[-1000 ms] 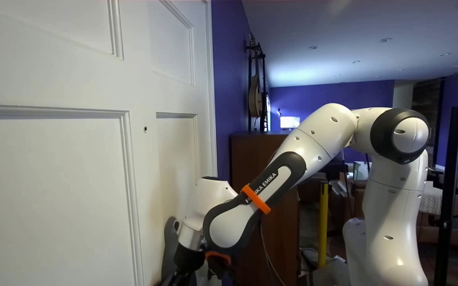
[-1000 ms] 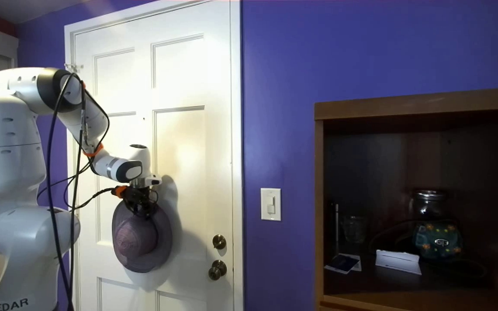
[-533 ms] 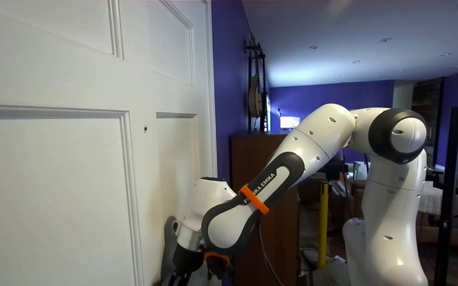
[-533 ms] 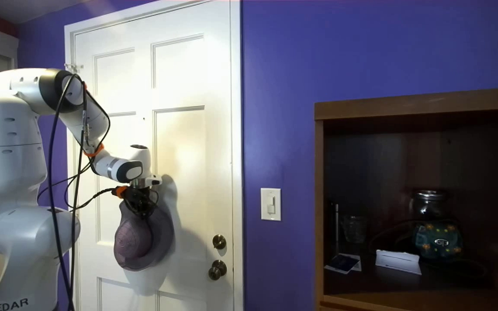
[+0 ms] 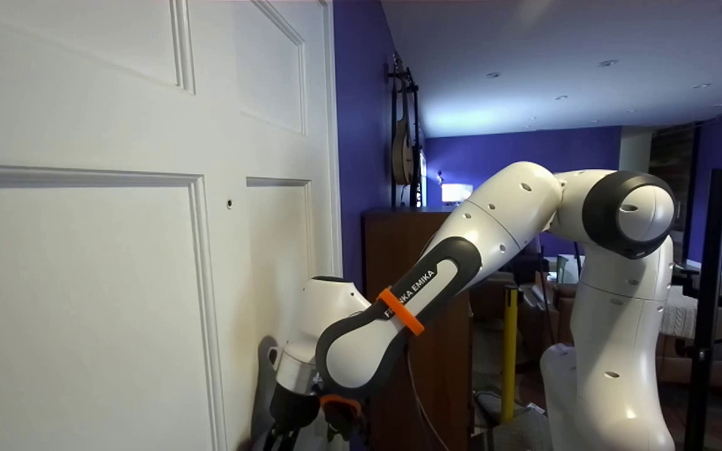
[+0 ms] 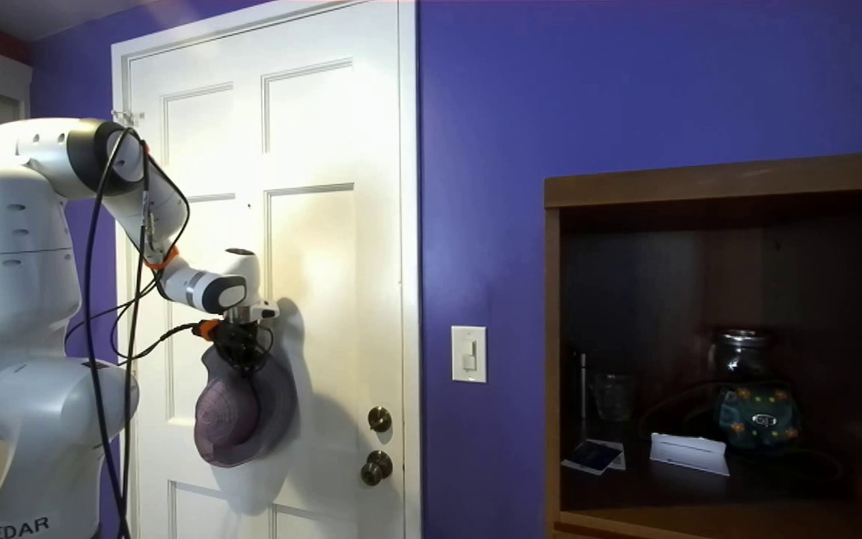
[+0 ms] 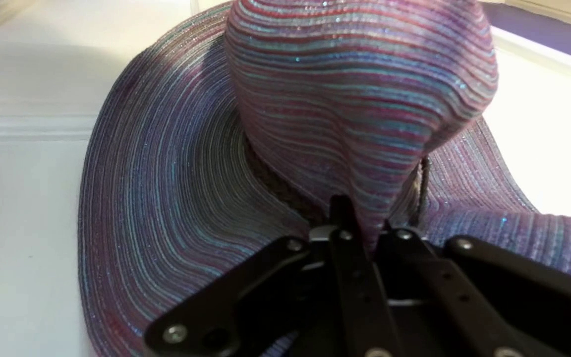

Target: Move the hat from the hook on the door to the top of the shelf

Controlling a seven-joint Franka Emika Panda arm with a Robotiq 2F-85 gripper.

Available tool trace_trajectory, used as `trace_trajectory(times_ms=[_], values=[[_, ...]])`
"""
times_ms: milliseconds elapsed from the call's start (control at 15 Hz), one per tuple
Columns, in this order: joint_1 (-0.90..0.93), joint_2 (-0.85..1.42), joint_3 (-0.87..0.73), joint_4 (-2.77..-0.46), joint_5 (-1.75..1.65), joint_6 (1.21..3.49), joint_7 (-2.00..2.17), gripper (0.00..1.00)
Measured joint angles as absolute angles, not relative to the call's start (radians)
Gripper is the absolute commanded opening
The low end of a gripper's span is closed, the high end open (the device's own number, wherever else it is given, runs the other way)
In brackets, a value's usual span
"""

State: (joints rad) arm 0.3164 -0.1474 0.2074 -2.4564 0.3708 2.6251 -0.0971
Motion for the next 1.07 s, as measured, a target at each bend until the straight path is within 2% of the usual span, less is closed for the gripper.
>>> trace_trajectory(times_ms=[67,333,400,533,1067], values=[[0.316,-0.147,0.207,-2.454,0.370,2.620,-0.097,0.02],[0.315,-0.147,0.207,-2.450,0.364,2.611,-0.097,0.14],[0.315,-0.147,0.207,-2.450,0.362,2.609,-0.097,0.04],[0.314,-0.148,0.207,-2.448,0.350,2.607,-0.096,0.00],[0.312,-0.164,0.207,-2.442,0.314,2.584,-0.091,0.02]])
